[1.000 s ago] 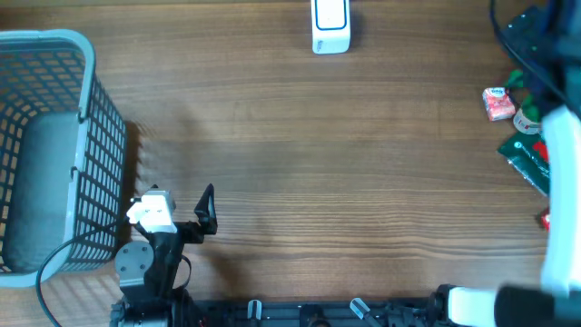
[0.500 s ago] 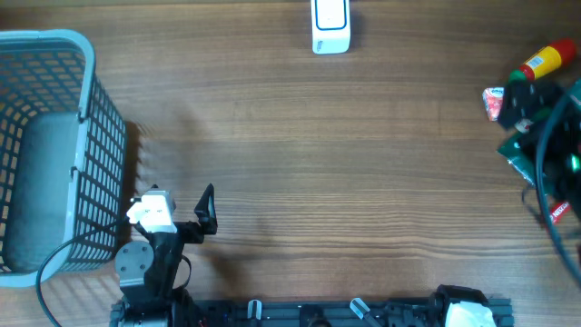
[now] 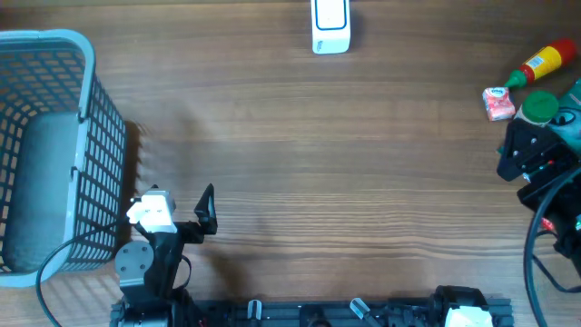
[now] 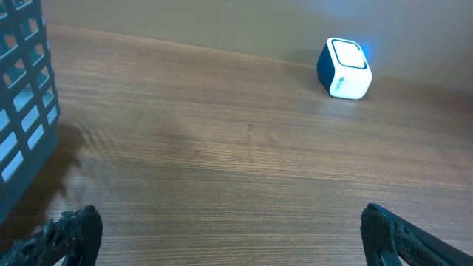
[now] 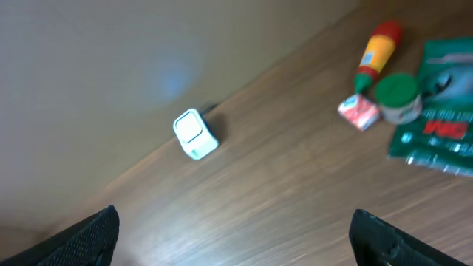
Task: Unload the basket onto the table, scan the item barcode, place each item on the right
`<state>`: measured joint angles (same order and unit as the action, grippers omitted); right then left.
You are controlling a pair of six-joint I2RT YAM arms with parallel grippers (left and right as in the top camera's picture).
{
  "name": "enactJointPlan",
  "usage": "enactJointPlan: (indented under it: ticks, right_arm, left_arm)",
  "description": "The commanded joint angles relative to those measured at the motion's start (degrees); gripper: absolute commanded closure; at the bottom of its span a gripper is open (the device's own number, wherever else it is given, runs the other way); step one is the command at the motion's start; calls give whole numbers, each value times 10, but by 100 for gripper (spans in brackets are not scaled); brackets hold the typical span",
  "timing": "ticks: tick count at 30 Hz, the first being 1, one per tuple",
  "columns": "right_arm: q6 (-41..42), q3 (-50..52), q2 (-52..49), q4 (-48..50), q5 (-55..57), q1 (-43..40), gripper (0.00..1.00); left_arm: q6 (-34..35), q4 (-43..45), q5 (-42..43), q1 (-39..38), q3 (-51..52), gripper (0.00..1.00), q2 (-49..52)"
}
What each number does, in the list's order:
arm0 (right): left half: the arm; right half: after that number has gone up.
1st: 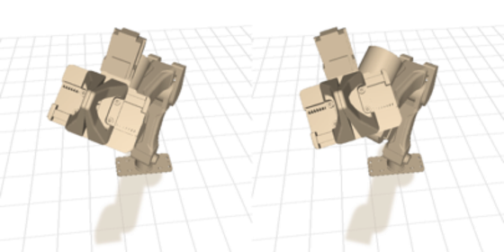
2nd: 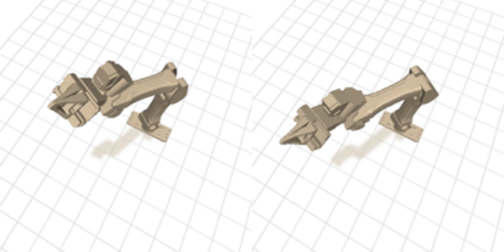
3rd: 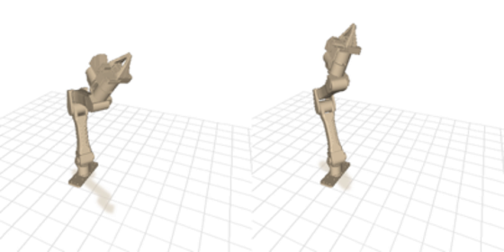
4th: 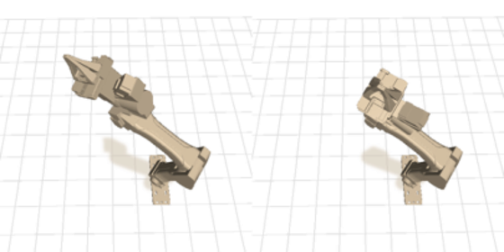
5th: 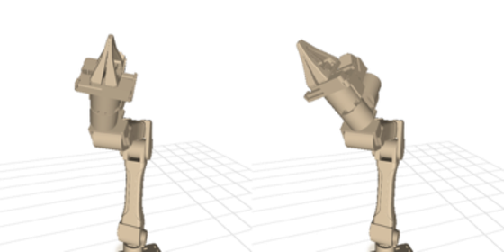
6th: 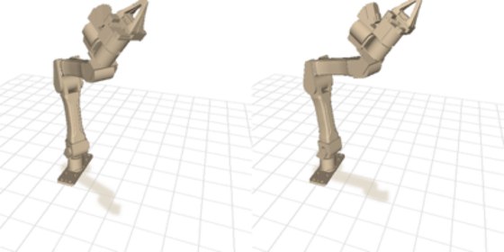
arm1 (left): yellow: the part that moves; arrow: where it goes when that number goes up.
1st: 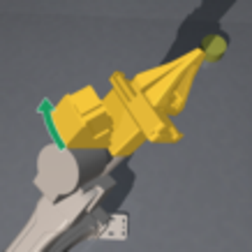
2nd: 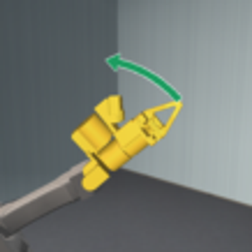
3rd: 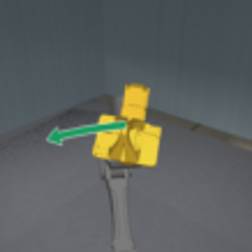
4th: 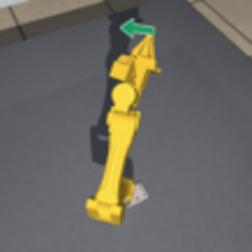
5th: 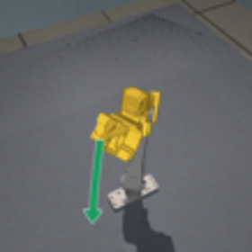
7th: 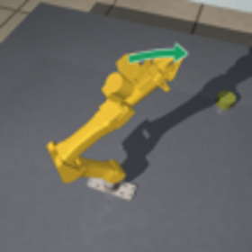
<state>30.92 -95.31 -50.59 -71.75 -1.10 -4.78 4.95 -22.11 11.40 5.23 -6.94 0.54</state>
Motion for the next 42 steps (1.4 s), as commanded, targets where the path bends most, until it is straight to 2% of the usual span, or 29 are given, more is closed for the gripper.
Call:
enactJointPlan:
  ticks: [1, 5, 12, 17, 23, 28, 33, 42]
  right_arm:
    - [-39, 39, 16, 45, 14, 5, 0]
    - [-39, 155, 77, 177, 10, 11, 0]
    - [-38, 417, 227, 437, -7, 63, 0]
    - [-38, 613, 341, 656, -10, 84, 0]
    - [-39, 769, 436, 836, -19, 84, 0]
    - [-40, 834, 469, 893, -10, 84, 0]
    - [-39, 883, 505, 909, 17, 84, 0]
    - [-39, 932, 504, 917, 54, 84, 0]
  left_arm:
    - [-11, 2, -4, -3, 3, 0, -2]
    - [-11, 2, -4, -3, 3, 0, -2]
    - [-11, 2, -4, -3, 3, 0, -2]
    - [-11, 2, -4, -3, 3, 0, -2]
    - [-11, 2, -4, -3, 3, 0, -2]
    - [-11, 2, -4, -3, 3, 0, -2]
    - [-11, 2, -4, -3, 3, 0, -2]
    - [-11, 2, -4, -3, 3, 0, -2]
